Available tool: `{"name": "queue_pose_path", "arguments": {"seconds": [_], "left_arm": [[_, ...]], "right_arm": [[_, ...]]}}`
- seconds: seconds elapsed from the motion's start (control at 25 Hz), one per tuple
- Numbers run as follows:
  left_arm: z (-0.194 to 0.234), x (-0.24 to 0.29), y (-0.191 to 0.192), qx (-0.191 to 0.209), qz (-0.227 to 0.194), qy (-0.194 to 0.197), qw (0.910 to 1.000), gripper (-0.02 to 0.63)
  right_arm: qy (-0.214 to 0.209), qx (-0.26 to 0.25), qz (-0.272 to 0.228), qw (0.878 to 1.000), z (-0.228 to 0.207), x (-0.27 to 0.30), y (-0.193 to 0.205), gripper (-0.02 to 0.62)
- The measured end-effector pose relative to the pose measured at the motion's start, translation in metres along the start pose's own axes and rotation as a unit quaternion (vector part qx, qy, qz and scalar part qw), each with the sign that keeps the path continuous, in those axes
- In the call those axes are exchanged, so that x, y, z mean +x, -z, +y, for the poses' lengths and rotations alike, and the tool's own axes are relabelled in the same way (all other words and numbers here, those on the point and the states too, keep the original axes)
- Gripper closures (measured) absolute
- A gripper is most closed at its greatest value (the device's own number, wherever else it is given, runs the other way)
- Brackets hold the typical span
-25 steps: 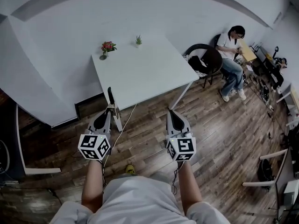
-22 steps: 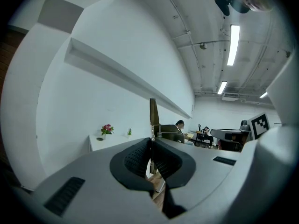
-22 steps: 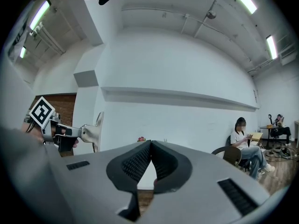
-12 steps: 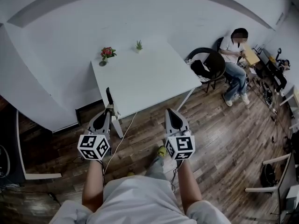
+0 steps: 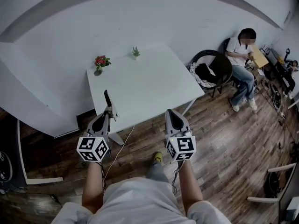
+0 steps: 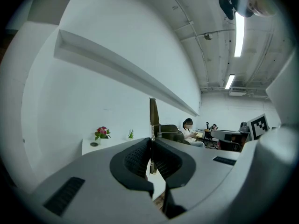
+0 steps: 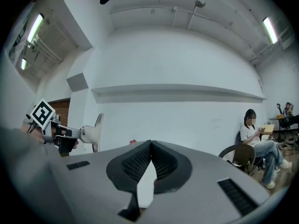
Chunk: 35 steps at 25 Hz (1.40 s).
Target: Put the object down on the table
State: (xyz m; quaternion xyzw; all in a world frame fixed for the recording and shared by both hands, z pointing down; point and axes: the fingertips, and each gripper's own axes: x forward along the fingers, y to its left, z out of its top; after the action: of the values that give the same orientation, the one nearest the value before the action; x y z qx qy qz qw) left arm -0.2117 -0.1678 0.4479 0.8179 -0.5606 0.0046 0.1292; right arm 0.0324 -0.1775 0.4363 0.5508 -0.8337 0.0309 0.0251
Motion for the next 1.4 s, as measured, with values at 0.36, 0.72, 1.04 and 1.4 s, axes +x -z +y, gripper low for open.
{"name": "queue_pose_path", "arguments": {"seconds": [0.36,0.72,1.04,1.4], "left_arm": [[-0.016,0.076,-0.003,-0.002,0.007,-0.04,0.9992,0.586],[-0.028,0.136,-0.024,-0.001,-0.001,-0.087,0.9962,0.586],[-0.036,0.168,-0.025,0.005,-0.001,-0.113,0.9936,0.586],[-0.025,0.191,-0.031,0.004,-0.012,-0.116,0.9932,0.586]], "right_arm": [[-0.041,0.014,0.005,0.999,-0.071,0.062,0.003,0.586],[-0.088,0.023,0.006,0.996,-0.13,0.119,-0.009,0.586],[-0.121,0.039,0.005,0.992,-0.158,0.153,-0.006,0.586],[-0.133,0.042,0.009,0.99,-0.159,0.184,-0.004,0.586]]}}
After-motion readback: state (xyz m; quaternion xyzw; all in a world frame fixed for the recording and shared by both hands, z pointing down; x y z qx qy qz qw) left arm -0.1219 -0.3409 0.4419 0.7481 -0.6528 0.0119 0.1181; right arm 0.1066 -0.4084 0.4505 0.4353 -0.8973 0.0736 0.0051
